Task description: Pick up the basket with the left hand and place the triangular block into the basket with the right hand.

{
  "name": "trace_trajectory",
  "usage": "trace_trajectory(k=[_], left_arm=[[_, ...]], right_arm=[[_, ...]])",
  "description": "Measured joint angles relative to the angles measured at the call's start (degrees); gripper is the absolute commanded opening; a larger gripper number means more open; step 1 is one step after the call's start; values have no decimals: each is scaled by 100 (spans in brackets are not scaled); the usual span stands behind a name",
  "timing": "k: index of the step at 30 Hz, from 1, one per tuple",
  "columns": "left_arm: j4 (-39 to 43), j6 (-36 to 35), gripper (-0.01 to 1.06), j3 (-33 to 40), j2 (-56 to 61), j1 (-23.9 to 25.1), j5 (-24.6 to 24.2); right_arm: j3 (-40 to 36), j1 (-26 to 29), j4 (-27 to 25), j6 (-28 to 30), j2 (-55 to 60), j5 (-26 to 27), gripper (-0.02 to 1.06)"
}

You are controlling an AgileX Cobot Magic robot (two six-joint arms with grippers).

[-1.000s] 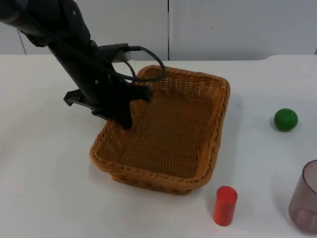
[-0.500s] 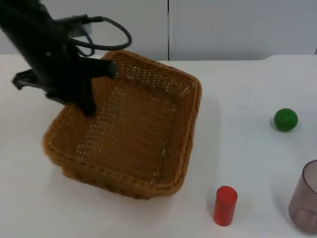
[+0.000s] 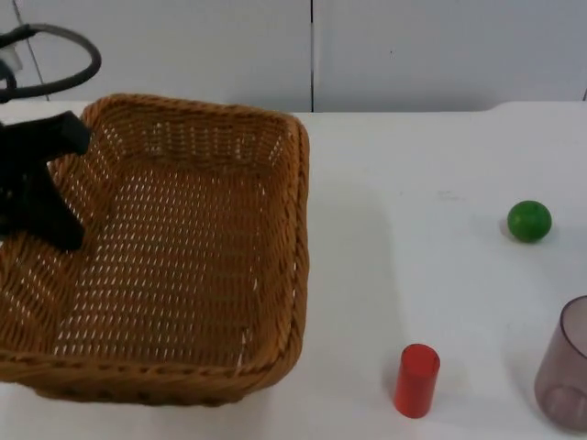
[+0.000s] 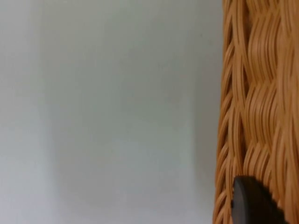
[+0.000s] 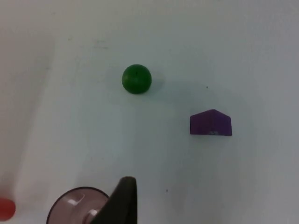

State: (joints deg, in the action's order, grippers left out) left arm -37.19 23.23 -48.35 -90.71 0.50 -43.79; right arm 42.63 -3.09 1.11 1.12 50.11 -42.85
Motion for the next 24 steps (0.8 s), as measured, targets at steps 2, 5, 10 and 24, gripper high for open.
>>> trace_trajectory(k=[2,5,10,24], left_arm=[[-17,66,0,13,0,18,-11],[-70,139,0,22,0,13,-12],[-281,210,0,22,0,13,-12],[-365,283,0,22,0,13,-12]], right_arm=[[0,0,0,26,0,-62,105],[0,0,0,107,15,-179,105],[294,23,-60,66,536,-937,103],[1359,23,920,240,3329,-1187,102]])
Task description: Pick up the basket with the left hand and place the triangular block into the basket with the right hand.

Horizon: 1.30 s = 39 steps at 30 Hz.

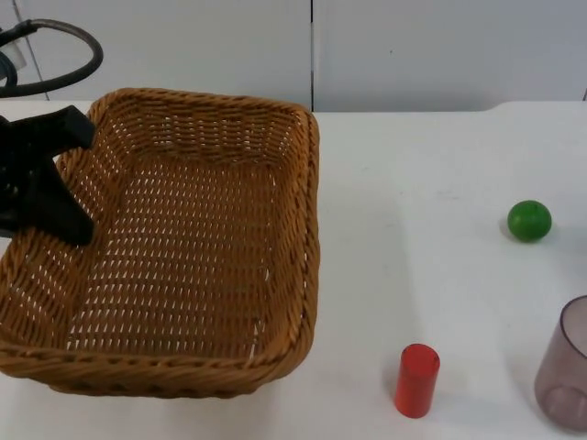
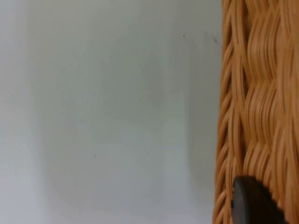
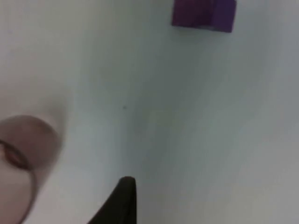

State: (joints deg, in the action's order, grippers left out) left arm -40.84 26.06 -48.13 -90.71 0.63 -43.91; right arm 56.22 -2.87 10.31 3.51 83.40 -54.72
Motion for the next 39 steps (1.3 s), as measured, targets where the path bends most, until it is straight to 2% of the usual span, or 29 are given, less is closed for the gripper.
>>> trace_trajectory(k=[2,6,7,11,12,15,17,25,33,39], left_arm=[[0,3,0,0,0,0,0],[0,17,0,0,0,0,0],[0,17,0,0,0,0,0],[-13,30,0,0,0,0,0],[-13,30,0,0,0,0,0],[-13,38,0,0,0,0,0],[-13,38,0,0,0,0,0],[-13,52,0,0,0,0,-13],[-36,52,0,0,0,0,-13],[-36,52,0,0,0,0,-13]], right_arm=[[92,0,107,183,166,74,102],[621,0,190,1171,834,482,102],[621,0,190,1171,834,482,102],[1223,0,215,2185,1601,537,102],[1223,0,215,2185,1601,537,102],[1418,0,225,3090,2160,462,102],[1447,24,225,3586,2563,678,102],[1484,77,401,3961,3344,903,102],[2183,77,441,4289,3991,857,102],[2317,77,441,4675,4100,822,102]])
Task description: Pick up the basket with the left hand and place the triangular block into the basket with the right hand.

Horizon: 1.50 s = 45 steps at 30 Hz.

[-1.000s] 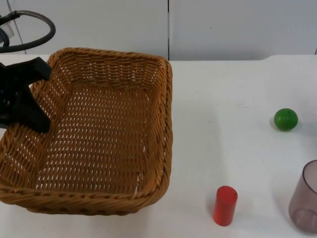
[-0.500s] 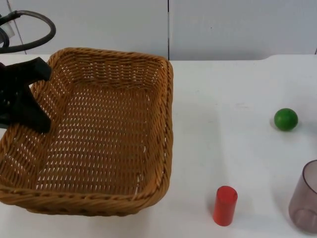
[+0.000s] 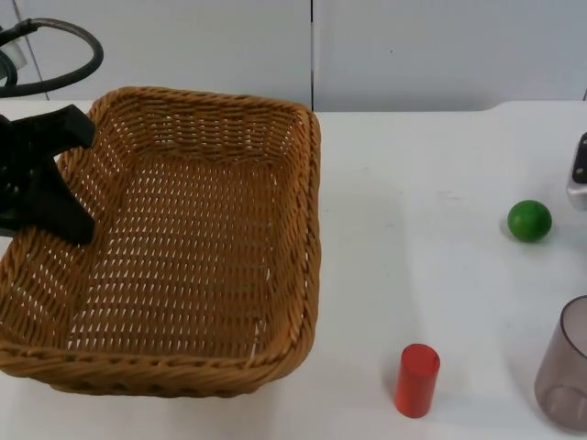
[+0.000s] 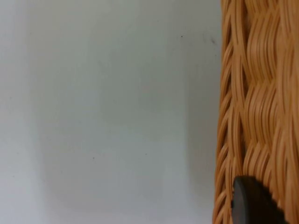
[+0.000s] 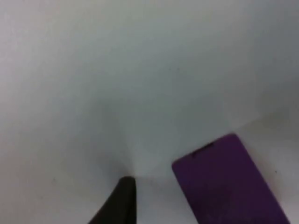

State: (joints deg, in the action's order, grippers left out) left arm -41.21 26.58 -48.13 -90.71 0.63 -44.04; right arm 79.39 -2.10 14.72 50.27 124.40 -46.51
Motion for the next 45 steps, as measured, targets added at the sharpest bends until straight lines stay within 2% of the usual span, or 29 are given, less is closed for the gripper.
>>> trace_trajectory(k=[3,5,7,8,13,14,15,16,20,27,29,30,33,34,35,36,38,41,44,45], left_arm=[[0,0,0,0,0,0,0],[0,0,0,0,0,0,0],[0,0,0,0,0,0,0],[0,0,0,0,0,0,0],[0,0,0,0,0,0,0],[0,0,0,0,0,0,0],[0,0,0,0,0,0,0],[0,0,0,0,0,0,10],[0,0,0,0,0,0,10],[0,11,0,0,0,0,10],[0,35,0,0,0,0,10],[0,35,0,0,0,0,10],[0,45,0,0,0,0,10],[0,45,0,0,0,0,10],[0,45,0,0,0,0,10],[0,45,0,0,0,0,10],[0,45,0,0,0,0,10],[0,45,0,0,0,0,10],[-45,98,0,0,0,0,10],[-45,98,0,0,0,0,10]], right_arm=[[0,0,11,168,0,-13,101],[0,0,63,237,0,-40,90],[0,0,100,247,0,-63,73],[0,0,131,247,0,-110,73],[0,0,137,263,13,-298,15],[0,0,137,263,13,-298,9],[0,0,137,263,13,-319,9],[0,-11,149,263,1,-368,0],[0,-78,149,88,-204,-641,0],[190,-159,101,-722,-1437,-1347,0],[311,-159,-348,-1340,-2088,-1492,0],[311,-159,-348,-1340,-2088,-1492,0],[351,-159,-1303,-2037,-2797,-1541,0],[351,-159,-1646,-2127,-2965,-1593,0],[351,-159,-1646,-2127,-2965,-1593,0],[351,-173,-2029,-2186,-3070,-1657,0],[351,-308,-2432,-2270,-3198,-1760,0],[351,-557,-2509,-2459,-3225,-1826,0],[351,-1317,-2276,-2957,-3225,-1713,0],[351,-1317,-2276,-2957,-3225,-1713,0]])
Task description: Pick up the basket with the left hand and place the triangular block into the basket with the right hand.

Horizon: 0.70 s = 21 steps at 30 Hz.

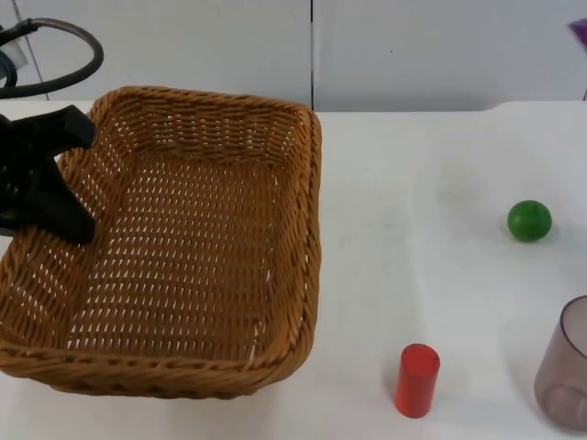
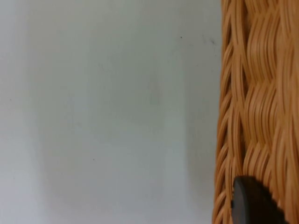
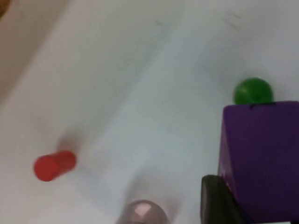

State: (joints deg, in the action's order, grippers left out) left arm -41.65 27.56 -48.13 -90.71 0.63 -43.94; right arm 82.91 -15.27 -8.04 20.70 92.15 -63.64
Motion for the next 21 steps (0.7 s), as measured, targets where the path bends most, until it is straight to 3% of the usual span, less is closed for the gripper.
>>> trace_trajectory(k=[5,6,9,18,21], left_arm=[[-85,51,0,0,0,0,0],[-85,51,0,0,0,0,0],[-112,51,0,0,0,0,0],[-202,151,0,0,0,0,0],[-206,163,0,0,0,0,0]], right_arm=[[37,-1384,427,-620,62,1172,0],[37,-1384,427,-620,62,1172,0],[293,-2060,450,-746,423,1626,0],[1111,-2946,450,-780,1850,2060,1],[1177,-3037,450,-790,2206,2214,14]])
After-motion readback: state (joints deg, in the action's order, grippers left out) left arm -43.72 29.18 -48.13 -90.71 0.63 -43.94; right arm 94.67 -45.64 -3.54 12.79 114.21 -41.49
